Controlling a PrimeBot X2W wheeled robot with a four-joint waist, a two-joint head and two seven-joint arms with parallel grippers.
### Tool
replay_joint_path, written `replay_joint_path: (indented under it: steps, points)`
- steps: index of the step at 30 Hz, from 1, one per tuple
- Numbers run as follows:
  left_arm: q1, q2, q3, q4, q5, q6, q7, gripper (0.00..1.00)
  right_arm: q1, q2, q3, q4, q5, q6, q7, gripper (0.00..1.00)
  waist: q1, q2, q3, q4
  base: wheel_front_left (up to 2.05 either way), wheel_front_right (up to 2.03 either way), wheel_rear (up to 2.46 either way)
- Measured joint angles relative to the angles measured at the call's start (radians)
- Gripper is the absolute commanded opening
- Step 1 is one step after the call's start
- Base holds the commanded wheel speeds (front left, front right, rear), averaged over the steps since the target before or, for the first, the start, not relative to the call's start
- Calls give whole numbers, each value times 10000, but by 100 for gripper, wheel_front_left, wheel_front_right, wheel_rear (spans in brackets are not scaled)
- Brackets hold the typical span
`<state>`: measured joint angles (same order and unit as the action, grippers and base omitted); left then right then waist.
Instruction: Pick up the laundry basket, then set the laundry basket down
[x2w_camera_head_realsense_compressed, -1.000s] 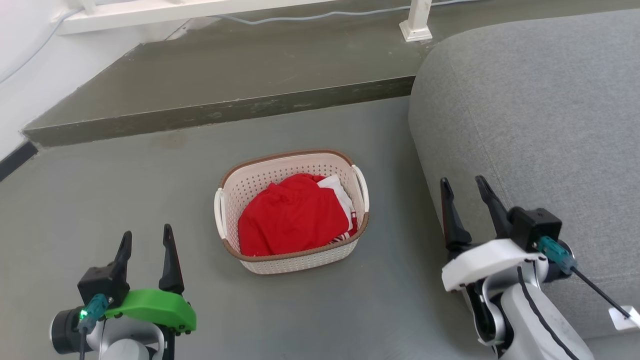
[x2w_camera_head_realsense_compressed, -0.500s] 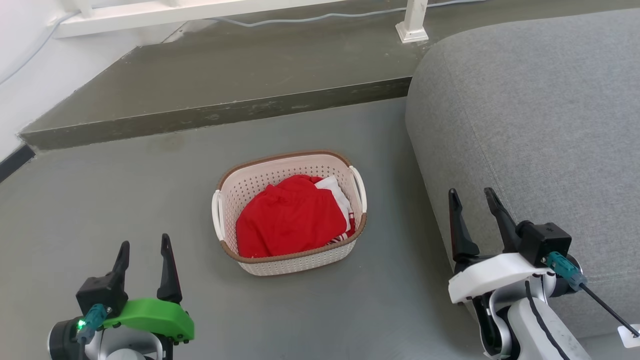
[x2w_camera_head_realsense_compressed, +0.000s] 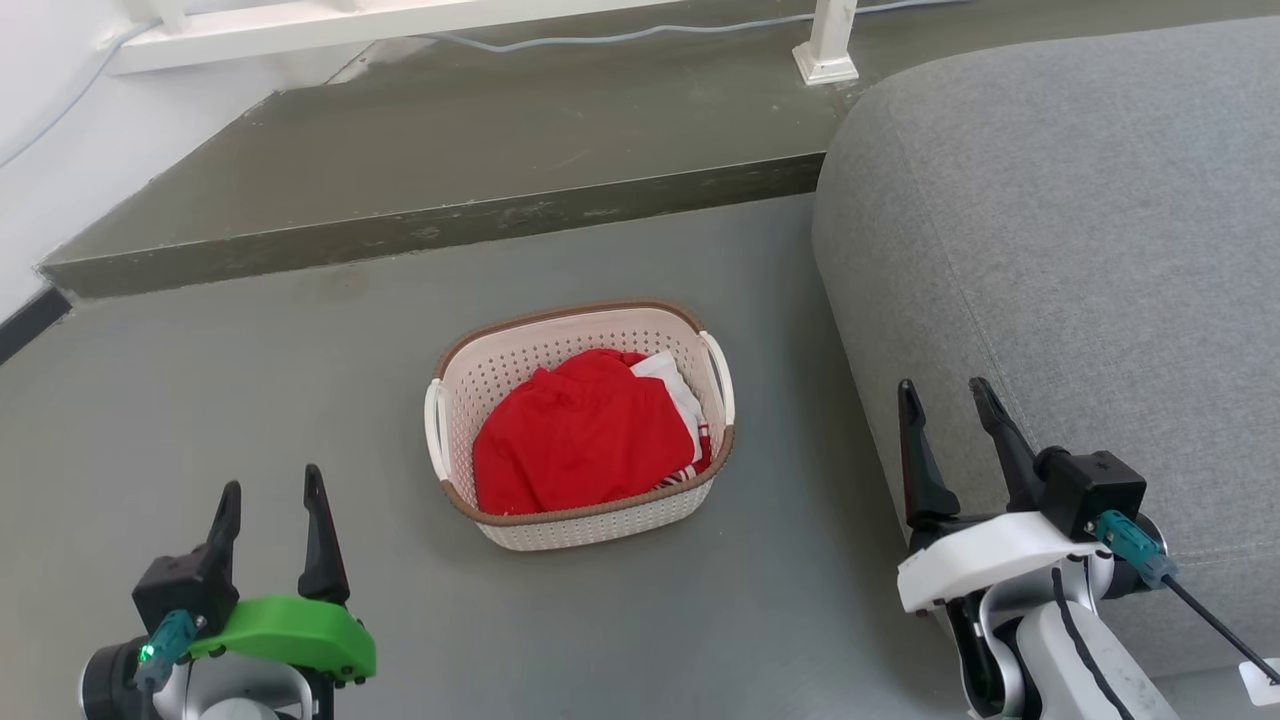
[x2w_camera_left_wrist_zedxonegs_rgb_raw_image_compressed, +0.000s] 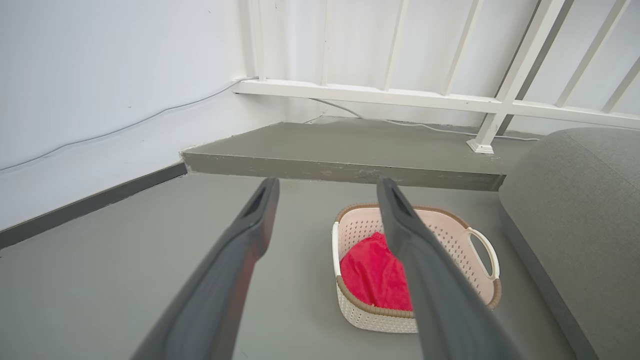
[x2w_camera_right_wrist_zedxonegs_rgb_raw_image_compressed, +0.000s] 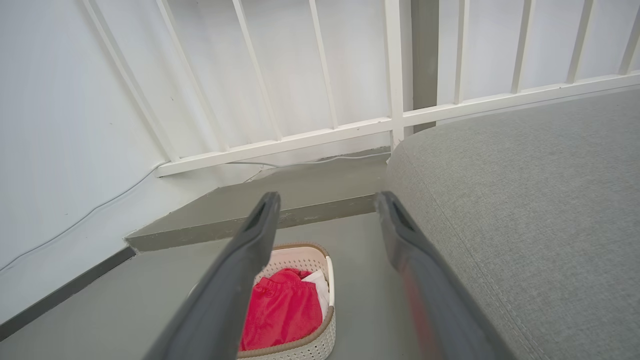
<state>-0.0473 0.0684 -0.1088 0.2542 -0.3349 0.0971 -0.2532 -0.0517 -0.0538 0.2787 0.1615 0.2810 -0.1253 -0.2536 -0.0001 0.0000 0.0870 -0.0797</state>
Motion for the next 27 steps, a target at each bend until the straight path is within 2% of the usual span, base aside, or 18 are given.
replay_joint_path:
  steps: [6,7,11,16,27]
  points:
    - [148,-13,-2,8,42,0,0,100,47,12,13,-36,-21,0,0,100,0,0,-27,-9,0,0,0]
    - [159,-27,-12,44,38,0,4,0,62,15,17,8,-17,6,2,0,0,0,-30,-10,0,0,0]
    - [243,-194,-63,474,35,0,61,0,339,48,36,426,-6,10,6,0,0,0,-30,-10,0,0,0]
    - [309,-224,31,608,-196,-15,163,0,609,50,81,370,230,46,6,0,1,0,-37,-2,0,0,0]
    - [288,-224,353,734,-1561,-267,671,0,822,56,-23,31,1578,282,29,0,0,0,-131,90,0,0,0]
